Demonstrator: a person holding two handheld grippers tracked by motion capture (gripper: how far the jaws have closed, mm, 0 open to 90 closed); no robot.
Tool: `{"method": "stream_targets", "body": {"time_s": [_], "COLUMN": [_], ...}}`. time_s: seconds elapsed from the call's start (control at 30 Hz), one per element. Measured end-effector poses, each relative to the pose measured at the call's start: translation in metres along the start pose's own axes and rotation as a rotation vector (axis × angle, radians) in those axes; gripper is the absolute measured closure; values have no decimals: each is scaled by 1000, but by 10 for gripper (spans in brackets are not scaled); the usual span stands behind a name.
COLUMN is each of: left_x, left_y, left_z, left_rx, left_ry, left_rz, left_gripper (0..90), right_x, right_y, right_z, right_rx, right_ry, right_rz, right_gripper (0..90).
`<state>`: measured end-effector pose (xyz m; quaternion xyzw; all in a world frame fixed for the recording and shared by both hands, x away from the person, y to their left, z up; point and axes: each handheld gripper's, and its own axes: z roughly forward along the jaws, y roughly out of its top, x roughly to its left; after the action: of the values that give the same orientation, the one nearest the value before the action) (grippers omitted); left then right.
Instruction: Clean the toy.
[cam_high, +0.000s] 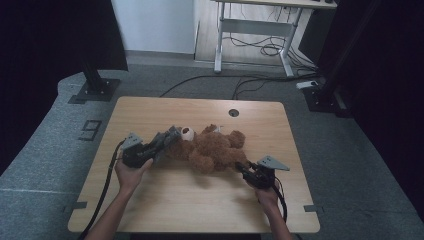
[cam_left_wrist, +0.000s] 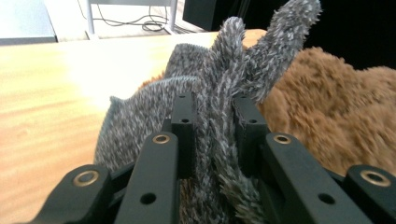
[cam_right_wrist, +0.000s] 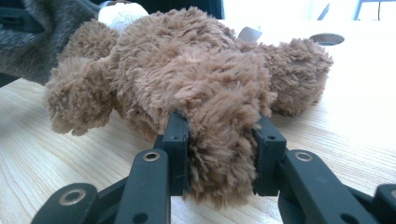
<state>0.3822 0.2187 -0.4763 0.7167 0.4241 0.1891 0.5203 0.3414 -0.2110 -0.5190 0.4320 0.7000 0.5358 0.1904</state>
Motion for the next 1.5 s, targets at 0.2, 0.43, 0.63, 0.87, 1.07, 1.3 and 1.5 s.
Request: {"method": "stream_targets", "body": {"time_s": [0.2, 0.43, 0.63, 0.87, 1.07, 1.3, 1.5], "left_x": [-3, -12, -11, -12, -11, -11, -15], "left_y": [16, 6, 1, -3, -6, -9, -11], "left_z": [20, 42, 39, 38, 36, 34, 25], "left_rx": [39, 132, 138, 138, 137, 147, 138], "left_ry": [-7, -51, -70, -74, -79, -88, -104], "left_rz": [14, 32, 19, 15, 7, 6, -4], "left_gripper": [738, 729, 733, 735, 735, 735, 736], "right_x": [0, 1, 3, 9, 13, 12, 15], "right_y": [0, 0, 19, 67, 84, 61, 42], "right_z": [1, 1, -11, 0, 51, 78, 75], "right_rx": [1, 8, -55, -26, 137, 227, 231], "right_ry": [1, 7, -6, -6, 18, 69, 105], "right_rz": [-1, -14, -7, -22, -40, 22, 27], "right_gripper": [649, 587, 360, 307, 275, 279, 397]}}
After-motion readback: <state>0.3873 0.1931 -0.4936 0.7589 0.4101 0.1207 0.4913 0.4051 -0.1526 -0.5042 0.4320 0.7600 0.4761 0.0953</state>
